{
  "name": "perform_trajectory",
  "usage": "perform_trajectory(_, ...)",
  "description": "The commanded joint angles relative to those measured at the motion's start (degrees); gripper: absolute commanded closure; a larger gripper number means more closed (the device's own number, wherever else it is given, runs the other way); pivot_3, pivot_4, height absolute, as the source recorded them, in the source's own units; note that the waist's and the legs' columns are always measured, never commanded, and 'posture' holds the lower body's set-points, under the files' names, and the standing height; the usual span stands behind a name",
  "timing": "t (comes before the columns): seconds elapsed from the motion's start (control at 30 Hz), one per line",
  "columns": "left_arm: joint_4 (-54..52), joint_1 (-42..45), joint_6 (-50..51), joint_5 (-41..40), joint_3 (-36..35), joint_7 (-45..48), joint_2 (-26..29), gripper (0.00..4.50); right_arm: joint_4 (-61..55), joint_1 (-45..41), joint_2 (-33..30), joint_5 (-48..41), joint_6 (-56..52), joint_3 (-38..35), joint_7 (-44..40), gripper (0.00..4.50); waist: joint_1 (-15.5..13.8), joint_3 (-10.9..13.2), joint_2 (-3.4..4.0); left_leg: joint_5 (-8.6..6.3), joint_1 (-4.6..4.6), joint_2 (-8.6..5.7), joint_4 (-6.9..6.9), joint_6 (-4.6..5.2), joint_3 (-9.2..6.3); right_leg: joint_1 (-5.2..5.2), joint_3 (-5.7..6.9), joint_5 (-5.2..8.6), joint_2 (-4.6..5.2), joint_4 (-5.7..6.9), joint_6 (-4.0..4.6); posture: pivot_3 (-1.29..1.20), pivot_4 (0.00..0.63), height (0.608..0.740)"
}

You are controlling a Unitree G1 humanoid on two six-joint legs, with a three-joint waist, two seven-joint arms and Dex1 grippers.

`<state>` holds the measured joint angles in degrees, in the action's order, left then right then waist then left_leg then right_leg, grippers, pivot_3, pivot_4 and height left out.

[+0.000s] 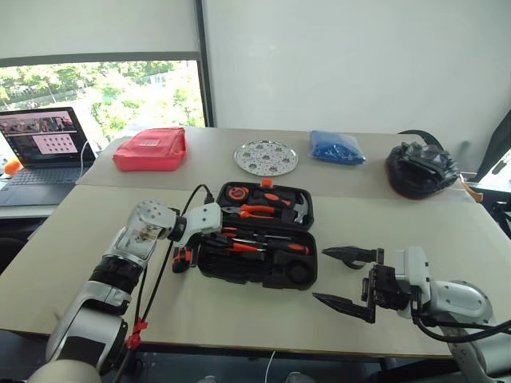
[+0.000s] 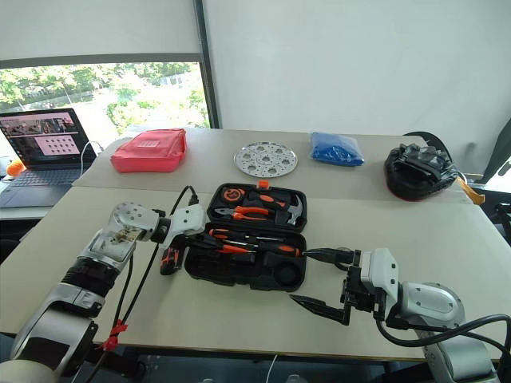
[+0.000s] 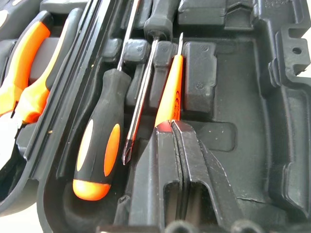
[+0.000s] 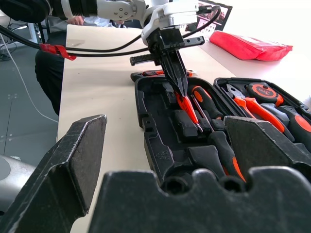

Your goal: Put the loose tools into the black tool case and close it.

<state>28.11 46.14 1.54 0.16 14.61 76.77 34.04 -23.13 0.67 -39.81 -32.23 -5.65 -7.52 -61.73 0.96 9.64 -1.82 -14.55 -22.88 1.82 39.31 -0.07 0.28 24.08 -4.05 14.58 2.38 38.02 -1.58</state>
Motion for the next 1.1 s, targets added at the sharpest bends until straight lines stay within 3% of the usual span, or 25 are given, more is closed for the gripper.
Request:
perform_trajectory(0.03,0.7,0.5,0.4,0.8,0.2,-1.1,-0.2,4.44,-1.6,-0.2,0.2,-0.2,0.7,-0.6,0.4,0.00,0.0,0.0,0.00,0.00,0.00,0.00,0.00,0.00,0.00,0.00,0.00,0.00,0.00,0.00,0.00,0.00,0.150,0.740)
perform_trajectory(0.67,-0.5,-2.5,1.4,1.6,1.5,-3.1,-1.7,4.44,-1.0,-0.8,1.1,0.2,1.1,-0.1,1.1,0.00,-0.1,0.0,0.03,0.00,0.05,0.00,0.07,0.00,-0.01,-0.08,0.01,0.00,0.00,0.04,0.00,0.00,0.150,0.740)
perform_trajectory(0.77,-1.9,-3.4,1.2,0.2,-0.5,-4.3,-1.2,4.44,-0.9,-0.7,1.4,0.3,1.3,-0.2,1.3,0.00,-0.2,0.0,0.03,0.00,0.06,0.00,0.07,0.00,-0.01,-0.10,0.02,0.00,0.00,0.04,0.00,0.00,0.150,0.740)
perform_trajectory(0.9,-7.6,-6.1,3.0,-10.8,-11.0,-4.8,-0.5,4.44,-0.2,-0.2,1.8,-0.4,2.1,-1.7,1.2,0.00,0.1,0.0,0.02,0.00,0.02,0.02,0.09,0.00,-0.01,-0.02,0.01,0.00,0.00,0.04,0.00,0.00,0.150,0.740)
perform_trajectory(1.0,-14.1,-12.3,5.3,-18.6,-20.2,-5.5,2.5,3.72,0.9,0.4,2.1,-1.3,3.3,-3.2,0.3,0.00,0.5,0.0,0.02,0.00,-0.06,0.08,0.08,0.00,-0.05,0.09,0.03,-0.01,-0.01,0.07,0.02,0.00,0.150,0.740)
perform_trajectory(1.1,-19.5,-21.9,6.1,-22.2,-28.2,-7.1,6.2,2.66,2.4,0.7,2.6,-1.8,5.1,-4.2,-1.0,0.00,1.1,0.0,0.04,-0.01,0.00,0.11,0.04,0.01,-0.08,0.06,0.00,-0.01,0.00,0.06,0.02,0.00,0.150,0.740)
